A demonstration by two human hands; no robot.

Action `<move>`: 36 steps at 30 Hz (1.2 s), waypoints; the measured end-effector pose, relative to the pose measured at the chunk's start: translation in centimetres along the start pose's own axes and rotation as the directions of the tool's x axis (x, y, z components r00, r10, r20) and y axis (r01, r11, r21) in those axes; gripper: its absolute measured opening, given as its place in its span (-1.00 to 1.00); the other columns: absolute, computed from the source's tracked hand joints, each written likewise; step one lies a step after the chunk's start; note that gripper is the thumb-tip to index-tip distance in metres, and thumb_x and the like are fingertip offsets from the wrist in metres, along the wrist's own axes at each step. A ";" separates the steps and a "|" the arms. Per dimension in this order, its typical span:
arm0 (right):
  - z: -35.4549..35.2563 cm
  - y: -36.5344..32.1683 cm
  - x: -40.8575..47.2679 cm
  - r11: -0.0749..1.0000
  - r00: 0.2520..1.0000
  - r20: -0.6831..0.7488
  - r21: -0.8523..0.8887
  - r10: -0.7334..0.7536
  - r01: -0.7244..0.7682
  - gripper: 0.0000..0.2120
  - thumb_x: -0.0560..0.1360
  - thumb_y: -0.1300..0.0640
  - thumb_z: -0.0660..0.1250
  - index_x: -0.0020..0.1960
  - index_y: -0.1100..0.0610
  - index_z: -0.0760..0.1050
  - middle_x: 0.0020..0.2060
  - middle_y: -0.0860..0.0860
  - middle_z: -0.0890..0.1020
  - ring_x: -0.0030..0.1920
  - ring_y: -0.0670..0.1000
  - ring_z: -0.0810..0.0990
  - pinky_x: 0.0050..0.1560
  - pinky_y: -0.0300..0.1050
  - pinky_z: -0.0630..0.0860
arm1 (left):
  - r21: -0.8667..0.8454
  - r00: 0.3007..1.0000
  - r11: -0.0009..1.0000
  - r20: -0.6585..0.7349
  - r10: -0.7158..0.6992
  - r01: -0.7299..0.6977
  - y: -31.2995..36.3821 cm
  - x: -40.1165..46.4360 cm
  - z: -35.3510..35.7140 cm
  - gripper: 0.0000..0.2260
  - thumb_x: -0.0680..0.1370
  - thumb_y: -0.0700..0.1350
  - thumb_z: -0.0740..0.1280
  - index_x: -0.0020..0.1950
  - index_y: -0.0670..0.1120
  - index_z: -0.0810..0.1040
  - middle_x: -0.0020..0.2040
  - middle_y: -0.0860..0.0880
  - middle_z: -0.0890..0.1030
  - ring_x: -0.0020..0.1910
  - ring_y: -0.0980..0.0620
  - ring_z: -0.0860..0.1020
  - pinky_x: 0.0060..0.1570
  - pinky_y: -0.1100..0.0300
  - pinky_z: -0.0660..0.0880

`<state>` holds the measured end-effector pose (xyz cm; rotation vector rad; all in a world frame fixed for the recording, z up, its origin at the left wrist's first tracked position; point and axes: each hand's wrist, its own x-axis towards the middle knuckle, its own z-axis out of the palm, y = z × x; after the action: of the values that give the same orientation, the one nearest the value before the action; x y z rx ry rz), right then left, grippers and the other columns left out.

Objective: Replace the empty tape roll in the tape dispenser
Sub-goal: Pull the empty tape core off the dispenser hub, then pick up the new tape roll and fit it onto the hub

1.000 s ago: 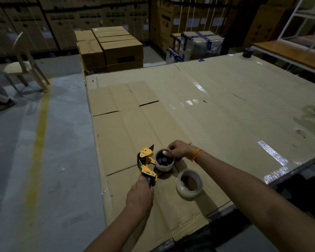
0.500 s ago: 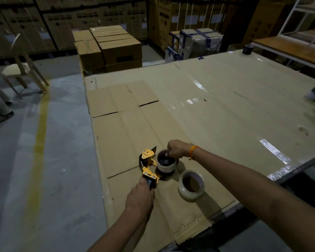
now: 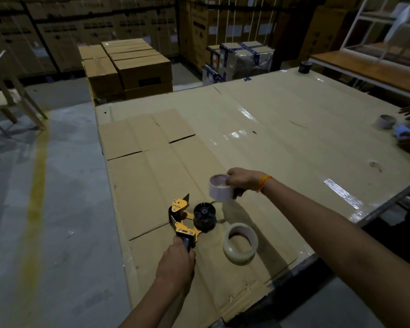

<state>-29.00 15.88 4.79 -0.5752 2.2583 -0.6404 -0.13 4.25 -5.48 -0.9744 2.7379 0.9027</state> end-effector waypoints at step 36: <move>16.4 8.4 -13.0 0.997 0.822 -0.567 -0.002 0.058 -0.071 0.06 0.18 -0.42 0.57 0.46 0.15 0.33 0.27 0.02 0.43 0.29 0.06 0.51 0.18 -0.13 0.57 | -0.155 0.999 0.987 0.008 -0.046 0.047 0.2 -0.4 0.1 -0.61 0.64 0.11 0.32 0.24 -0.18 0.39 0.10 -0.26 0.64 0.03 -0.26 0.65 -0.17 0.08 0.47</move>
<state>-10.43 25.25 -3.84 -0.3380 2.8313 -0.8367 0.06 4.71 -5.34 -1.0557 2.6615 1.1230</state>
